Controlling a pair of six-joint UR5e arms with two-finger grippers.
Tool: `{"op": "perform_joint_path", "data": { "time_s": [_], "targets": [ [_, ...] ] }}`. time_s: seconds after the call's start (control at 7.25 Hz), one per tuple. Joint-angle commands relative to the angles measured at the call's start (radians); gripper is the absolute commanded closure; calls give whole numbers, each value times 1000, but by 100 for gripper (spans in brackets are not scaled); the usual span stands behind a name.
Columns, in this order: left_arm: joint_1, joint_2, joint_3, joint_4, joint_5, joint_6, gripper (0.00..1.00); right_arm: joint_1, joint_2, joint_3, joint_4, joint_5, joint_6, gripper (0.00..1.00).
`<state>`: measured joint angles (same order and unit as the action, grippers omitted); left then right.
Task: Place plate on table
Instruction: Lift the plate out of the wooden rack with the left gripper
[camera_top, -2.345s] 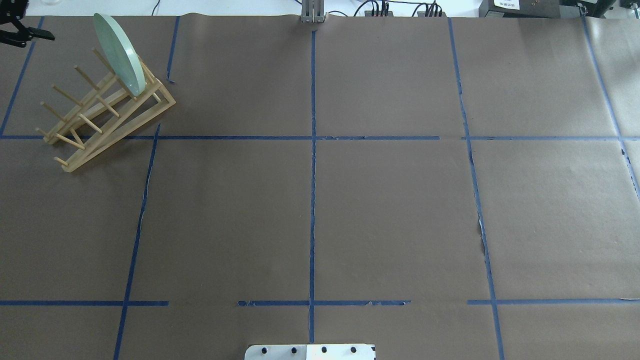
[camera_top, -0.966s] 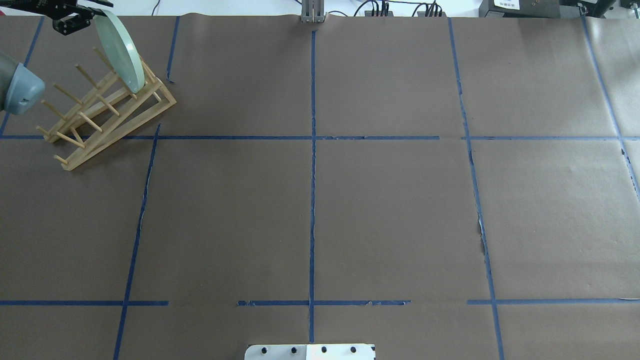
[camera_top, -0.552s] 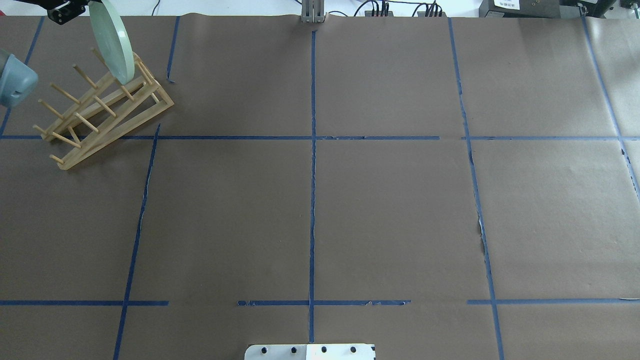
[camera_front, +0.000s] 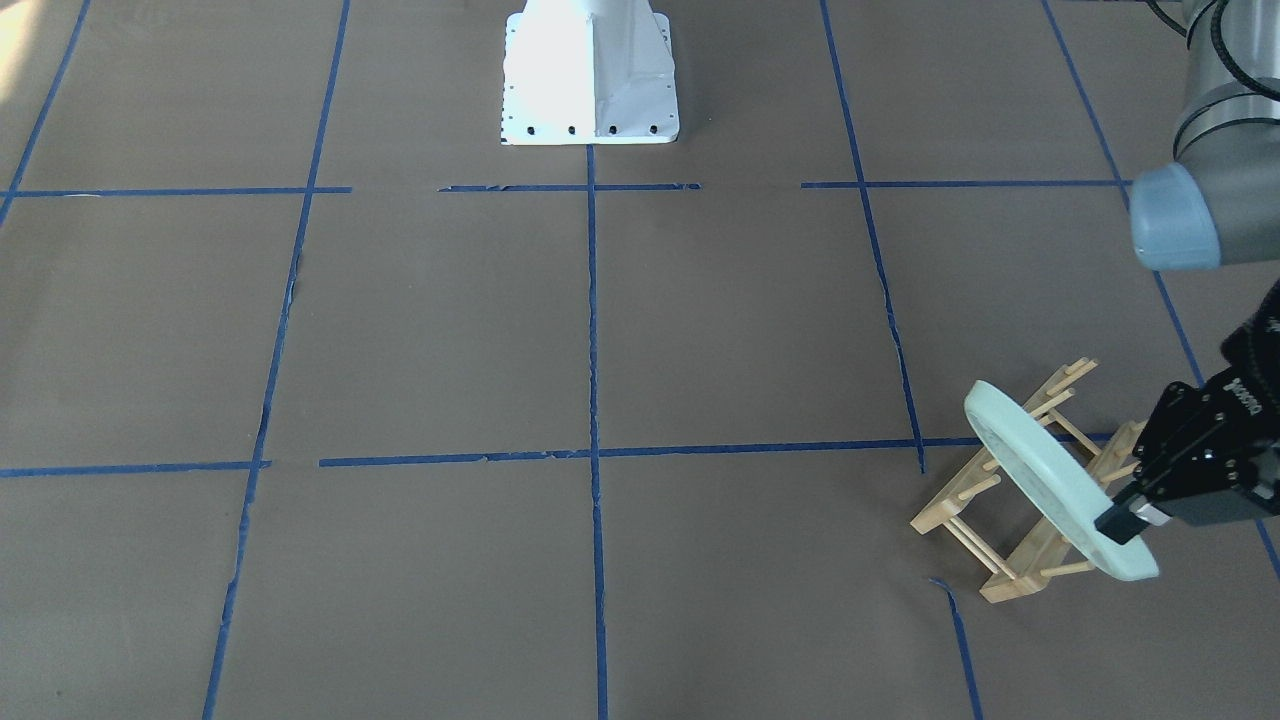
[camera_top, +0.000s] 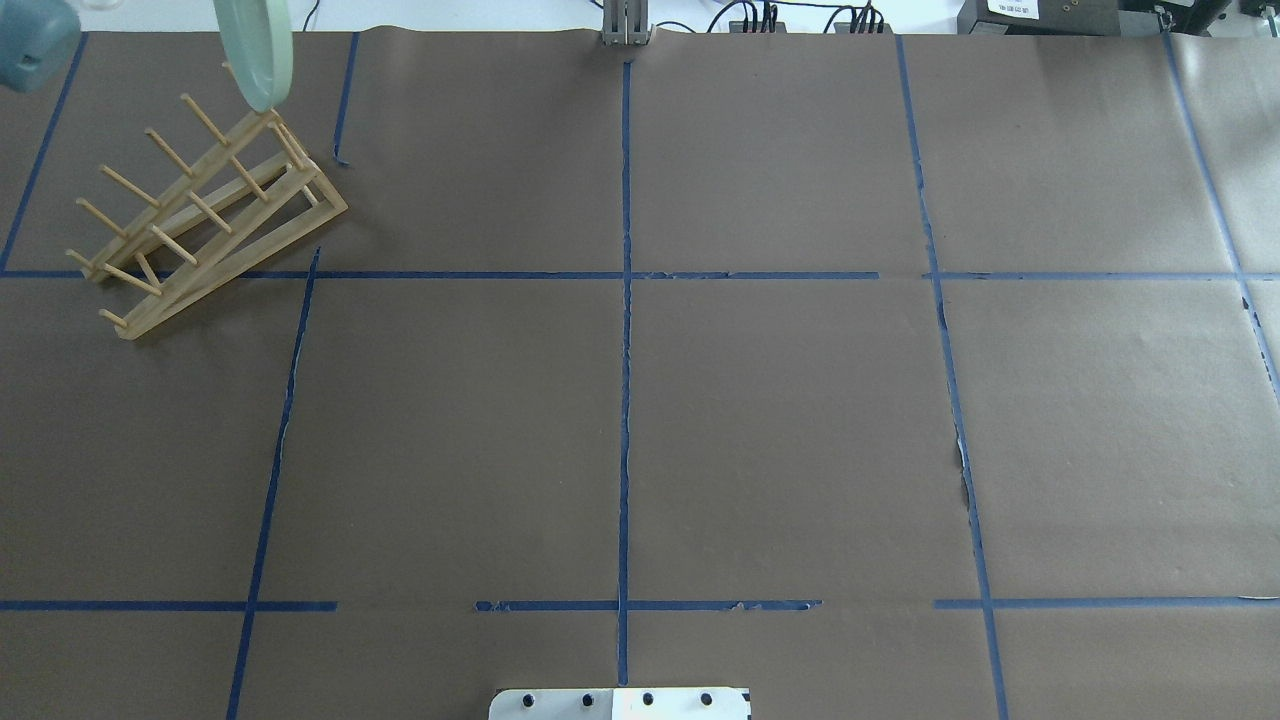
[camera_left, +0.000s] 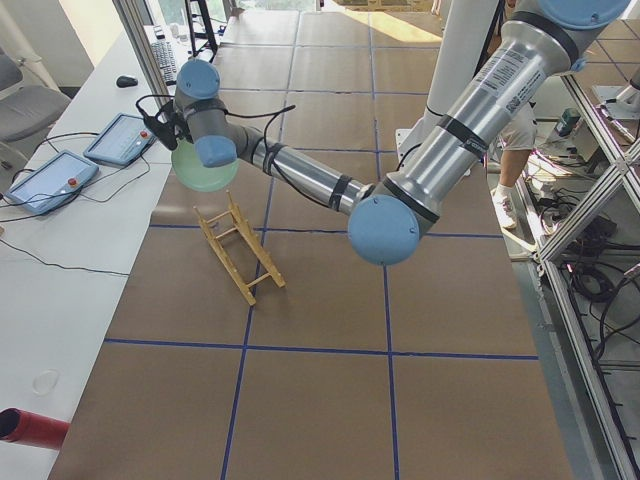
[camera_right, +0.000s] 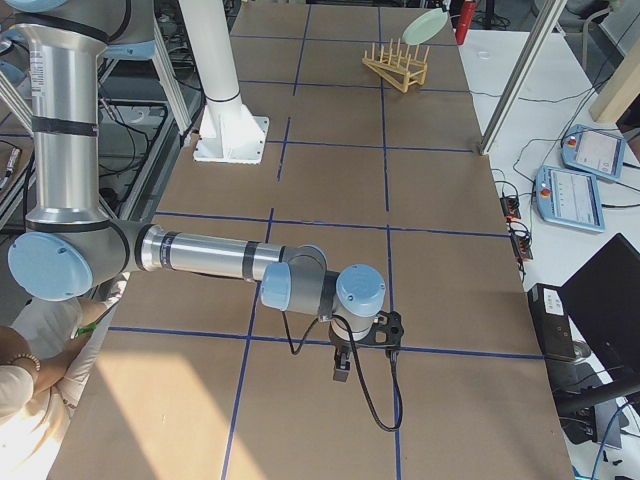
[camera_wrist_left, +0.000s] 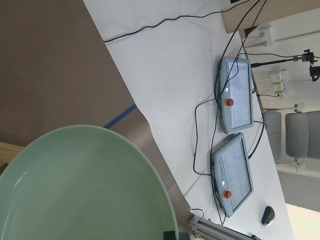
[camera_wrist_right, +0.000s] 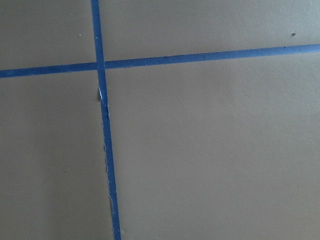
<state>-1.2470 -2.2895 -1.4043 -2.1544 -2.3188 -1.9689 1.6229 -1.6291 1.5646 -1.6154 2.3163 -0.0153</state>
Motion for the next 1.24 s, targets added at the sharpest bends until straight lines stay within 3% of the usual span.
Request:
{"op": "perform_joint_path", "data": {
  "time_s": [0.0,0.28,0.55,0.69,1.1],
  "targets": [
    [145,-128,-80,424,113,218,100,0,0,0,0,0,0,0],
    [422,-186,-67,722,398,353,100,0,0,0,0,0,0,0],
    [627,-222,-10,968,542,459,100,0,0,0,0,0,0,0],
    [696,-211,14,984,567,459,100,0,0,0,0,0,0,0],
    [748,-197,28,978,568,450,100,0,0,0,0,0,0,0]
  ]
}}
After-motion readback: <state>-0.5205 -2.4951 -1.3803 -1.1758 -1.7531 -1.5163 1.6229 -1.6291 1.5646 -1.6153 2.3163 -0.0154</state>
